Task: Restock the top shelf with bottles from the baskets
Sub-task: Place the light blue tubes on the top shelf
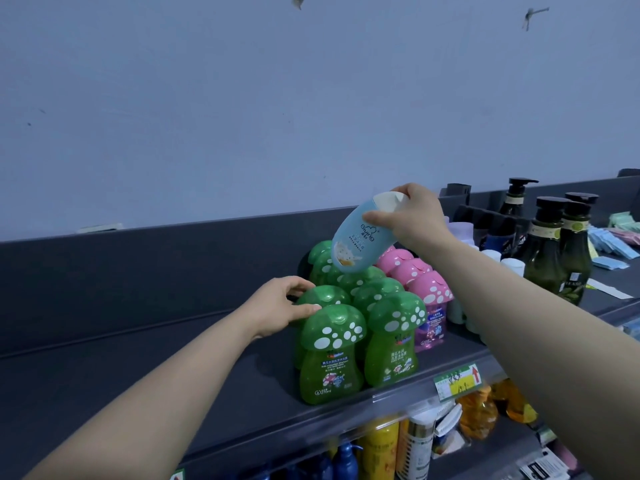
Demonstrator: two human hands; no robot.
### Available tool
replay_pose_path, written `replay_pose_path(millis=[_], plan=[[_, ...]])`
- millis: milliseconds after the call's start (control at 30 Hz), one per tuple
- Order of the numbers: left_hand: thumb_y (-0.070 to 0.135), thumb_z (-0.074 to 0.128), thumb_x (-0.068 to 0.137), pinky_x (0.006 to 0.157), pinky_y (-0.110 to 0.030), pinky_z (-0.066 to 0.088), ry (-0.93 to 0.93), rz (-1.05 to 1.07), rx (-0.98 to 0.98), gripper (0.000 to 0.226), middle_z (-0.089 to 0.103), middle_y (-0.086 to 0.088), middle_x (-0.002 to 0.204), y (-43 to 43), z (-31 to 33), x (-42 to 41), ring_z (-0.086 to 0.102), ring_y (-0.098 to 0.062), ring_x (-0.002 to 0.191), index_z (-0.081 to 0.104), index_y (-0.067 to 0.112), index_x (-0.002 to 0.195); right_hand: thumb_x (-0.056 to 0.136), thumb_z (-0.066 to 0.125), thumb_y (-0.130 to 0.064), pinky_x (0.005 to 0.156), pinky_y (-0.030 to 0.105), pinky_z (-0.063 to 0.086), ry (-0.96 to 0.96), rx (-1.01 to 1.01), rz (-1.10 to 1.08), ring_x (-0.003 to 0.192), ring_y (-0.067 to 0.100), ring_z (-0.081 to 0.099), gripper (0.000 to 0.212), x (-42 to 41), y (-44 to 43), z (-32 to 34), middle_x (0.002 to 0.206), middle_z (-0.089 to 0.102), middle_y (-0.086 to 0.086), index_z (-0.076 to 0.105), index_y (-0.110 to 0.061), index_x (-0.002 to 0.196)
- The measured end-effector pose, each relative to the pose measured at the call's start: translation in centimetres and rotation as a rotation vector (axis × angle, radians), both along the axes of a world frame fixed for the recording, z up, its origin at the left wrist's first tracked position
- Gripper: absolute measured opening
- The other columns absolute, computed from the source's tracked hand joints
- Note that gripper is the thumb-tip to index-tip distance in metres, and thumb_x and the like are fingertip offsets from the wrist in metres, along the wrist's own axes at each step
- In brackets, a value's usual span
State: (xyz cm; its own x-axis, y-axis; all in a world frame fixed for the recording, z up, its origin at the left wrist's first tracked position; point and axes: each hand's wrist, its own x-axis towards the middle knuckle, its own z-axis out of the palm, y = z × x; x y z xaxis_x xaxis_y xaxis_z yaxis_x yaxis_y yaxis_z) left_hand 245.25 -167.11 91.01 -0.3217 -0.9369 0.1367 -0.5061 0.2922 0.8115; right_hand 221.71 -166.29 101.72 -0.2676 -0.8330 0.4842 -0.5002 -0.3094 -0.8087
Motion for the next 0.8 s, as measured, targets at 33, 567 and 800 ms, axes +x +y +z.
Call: replay_pose_path(millis=[33,567,800], plan=[[0.029,0.075,0.081,0.091,-0.034,0.053,0.003,0.001,0.01,0.041,0.065,0.001,0.117,0.2,0.0,0.0,0.064,-0.015,0.101,0.062,0.021,0.119,0.068,0.085,-0.023,0.07,0.031,0.052,0.006,-0.002,0.008,0.088,0.02,0.061,0.052,0.2,0.0,0.0,0.103,0.063,0.005,0.057,-0.009,0.109],[0.035,0.064,0.088,0.076,-0.019,0.044,-0.246,0.366,-0.096,0.02,0.069,0.011,0.099,1.8,1.2,12.5,0.062,-0.004,0.092,0.07,0.022,0.102,0.06,0.089,-0.023,0.062,0.024,0.046,0.305,0.198,0.298,0.085,0.017,0.062,0.053,12.1,-3.3,-1.3,0.095,0.065,0.0,0.061,-0.012,0.104],[0.034,0.078,0.077,0.081,-0.021,0.05,-0.116,0.305,-0.026,0.044,0.066,0.009,0.107,3.0,0.2,13.5,0.064,-0.005,0.097,0.062,0.025,0.116,0.056,0.091,-0.021,0.064,0.024,0.051,0.577,0.369,0.518,0.076,0.012,0.064,0.048,15.5,-1.3,-2.6,0.085,0.07,-0.004,0.068,-0.016,0.098]])
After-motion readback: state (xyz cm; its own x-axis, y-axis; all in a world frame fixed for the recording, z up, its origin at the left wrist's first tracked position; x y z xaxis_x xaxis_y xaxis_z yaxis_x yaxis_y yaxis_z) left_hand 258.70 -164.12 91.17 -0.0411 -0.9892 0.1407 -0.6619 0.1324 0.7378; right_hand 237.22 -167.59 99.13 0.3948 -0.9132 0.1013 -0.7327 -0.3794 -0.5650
